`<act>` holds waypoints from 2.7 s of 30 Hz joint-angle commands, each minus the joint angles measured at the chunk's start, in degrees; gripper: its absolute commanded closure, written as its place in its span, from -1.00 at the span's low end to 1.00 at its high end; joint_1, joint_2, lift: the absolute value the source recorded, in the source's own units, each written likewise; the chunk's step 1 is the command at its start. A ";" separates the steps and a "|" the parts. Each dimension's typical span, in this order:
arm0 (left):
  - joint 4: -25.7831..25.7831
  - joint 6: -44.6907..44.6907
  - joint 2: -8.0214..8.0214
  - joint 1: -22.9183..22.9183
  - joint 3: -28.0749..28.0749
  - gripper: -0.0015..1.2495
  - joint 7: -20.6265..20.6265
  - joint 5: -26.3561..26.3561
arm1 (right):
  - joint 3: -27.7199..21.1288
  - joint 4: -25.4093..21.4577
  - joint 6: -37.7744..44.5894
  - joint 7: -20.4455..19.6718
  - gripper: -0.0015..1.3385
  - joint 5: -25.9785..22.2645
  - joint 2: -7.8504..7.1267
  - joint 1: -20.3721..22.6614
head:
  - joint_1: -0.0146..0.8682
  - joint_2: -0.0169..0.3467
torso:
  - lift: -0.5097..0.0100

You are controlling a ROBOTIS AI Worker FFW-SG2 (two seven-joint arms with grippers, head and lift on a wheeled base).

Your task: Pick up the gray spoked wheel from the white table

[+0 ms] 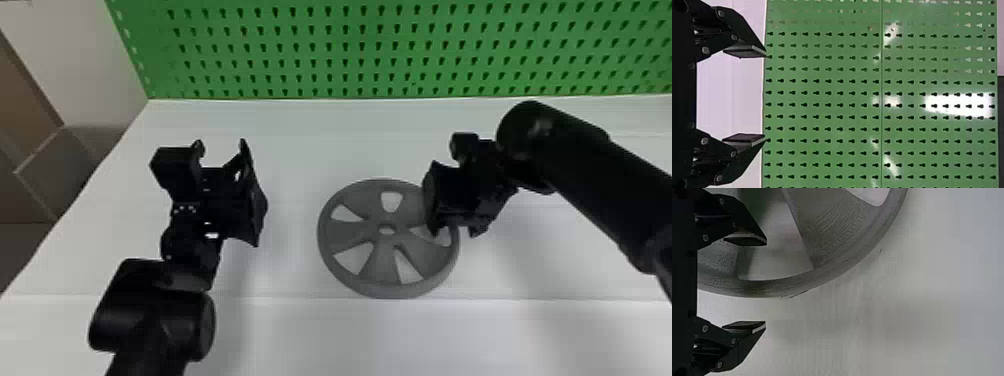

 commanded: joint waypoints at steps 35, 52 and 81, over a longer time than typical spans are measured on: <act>0.00 -0.03 0.00 -0.10 -0.06 -0.22 0.00 -0.09 | 0.13 -0.08 0.88 0.01 0.24 0.00 0.00 -0.09 | 0.80 -0.42 | 0.67; 0.09 0.05 0.00 -0.19 -0.15 -0.22 0.09 -0.09 | -1.19 -0.08 2.11 0.01 0.89 1.40 0.09 -0.36 | 0.80 -0.42 | 0.68; 0.18 -0.03 0.00 -0.19 0.03 -0.22 0.18 -0.17 | -2.51 -0.52 3.07 0.01 0.89 1.67 0.18 -0.97 | 0.80 -0.41 | 0.68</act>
